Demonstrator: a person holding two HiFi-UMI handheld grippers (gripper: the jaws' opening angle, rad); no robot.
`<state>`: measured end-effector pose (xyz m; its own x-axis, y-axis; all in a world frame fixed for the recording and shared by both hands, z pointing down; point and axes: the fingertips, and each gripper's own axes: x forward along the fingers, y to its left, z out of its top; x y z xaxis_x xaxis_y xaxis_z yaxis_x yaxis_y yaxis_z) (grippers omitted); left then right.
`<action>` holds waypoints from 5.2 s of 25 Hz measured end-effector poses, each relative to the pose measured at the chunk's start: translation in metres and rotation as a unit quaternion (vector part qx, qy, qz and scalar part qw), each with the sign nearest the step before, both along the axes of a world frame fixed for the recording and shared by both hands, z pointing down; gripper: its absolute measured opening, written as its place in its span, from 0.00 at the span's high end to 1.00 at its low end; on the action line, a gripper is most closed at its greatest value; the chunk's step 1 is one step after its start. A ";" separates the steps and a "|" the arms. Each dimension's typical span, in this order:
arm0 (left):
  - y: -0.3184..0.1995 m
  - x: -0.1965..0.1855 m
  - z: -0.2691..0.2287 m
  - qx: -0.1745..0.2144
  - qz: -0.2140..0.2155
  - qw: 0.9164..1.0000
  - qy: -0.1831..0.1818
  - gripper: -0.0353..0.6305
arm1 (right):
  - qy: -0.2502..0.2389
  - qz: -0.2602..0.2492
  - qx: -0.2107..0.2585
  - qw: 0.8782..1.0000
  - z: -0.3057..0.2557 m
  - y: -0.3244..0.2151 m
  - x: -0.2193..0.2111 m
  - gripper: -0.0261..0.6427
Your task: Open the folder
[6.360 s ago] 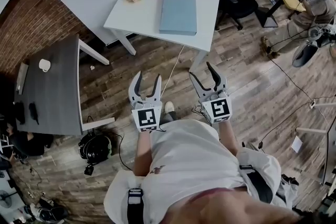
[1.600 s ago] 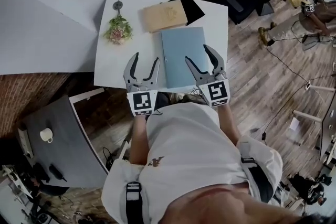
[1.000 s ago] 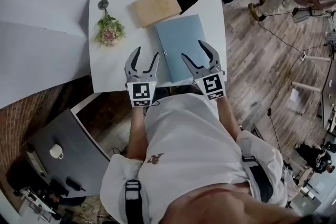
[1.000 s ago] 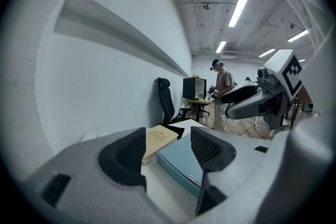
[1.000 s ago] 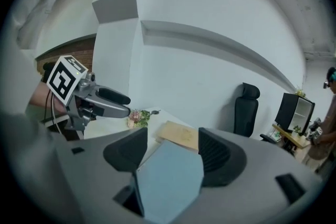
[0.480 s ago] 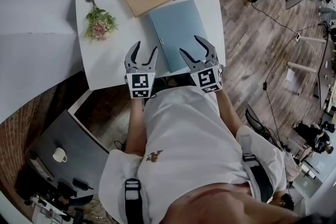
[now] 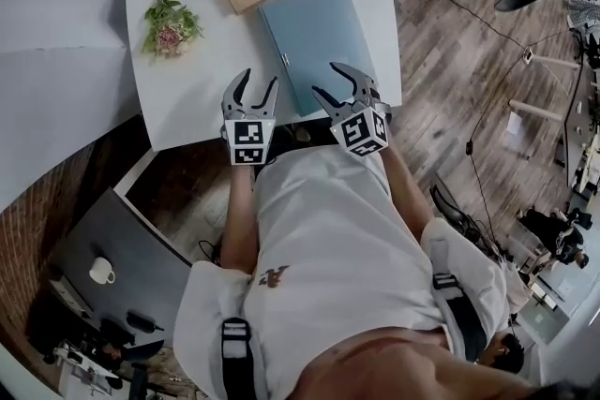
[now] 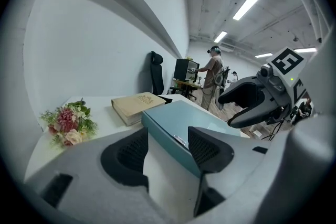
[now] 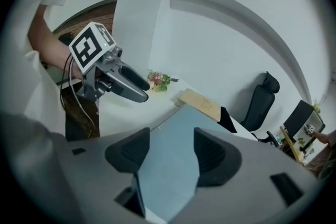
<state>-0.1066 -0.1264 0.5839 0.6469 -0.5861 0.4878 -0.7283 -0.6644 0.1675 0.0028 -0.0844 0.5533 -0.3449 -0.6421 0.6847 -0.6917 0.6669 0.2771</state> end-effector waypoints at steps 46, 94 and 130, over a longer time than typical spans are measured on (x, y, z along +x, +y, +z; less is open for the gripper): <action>0.062 0.002 0.058 -0.084 -0.064 0.994 -0.019 0.62 | 0.108 -0.278 -0.061 0.953 0.104 0.085 -0.040 0.48; 0.090 0.044 0.091 -0.119 0.049 0.990 -0.053 0.57 | 0.035 -0.265 -0.074 0.961 0.066 0.097 -0.046 0.95; 0.080 0.069 0.070 -0.090 0.088 0.992 -0.016 0.48 | 0.103 -0.234 0.034 0.966 0.061 0.084 -0.038 0.86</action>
